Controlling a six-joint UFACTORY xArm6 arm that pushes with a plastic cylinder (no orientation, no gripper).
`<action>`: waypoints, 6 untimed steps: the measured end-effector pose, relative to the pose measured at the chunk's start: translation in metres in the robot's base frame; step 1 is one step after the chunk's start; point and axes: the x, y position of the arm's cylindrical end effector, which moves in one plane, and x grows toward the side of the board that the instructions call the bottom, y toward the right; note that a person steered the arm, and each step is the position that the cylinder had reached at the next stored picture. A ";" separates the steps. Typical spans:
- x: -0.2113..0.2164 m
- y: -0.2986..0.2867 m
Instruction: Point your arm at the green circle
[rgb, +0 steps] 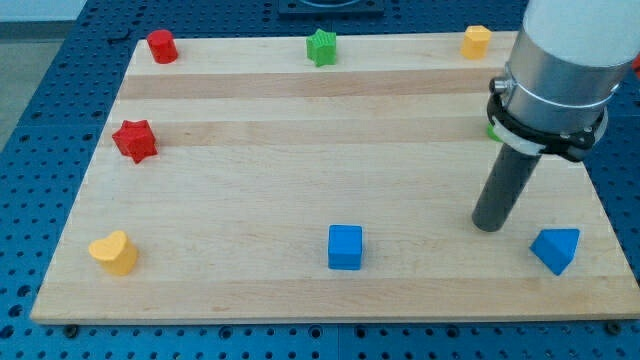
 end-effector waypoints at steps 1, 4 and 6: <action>-0.039 0.000; -0.039 0.055; -0.082 0.077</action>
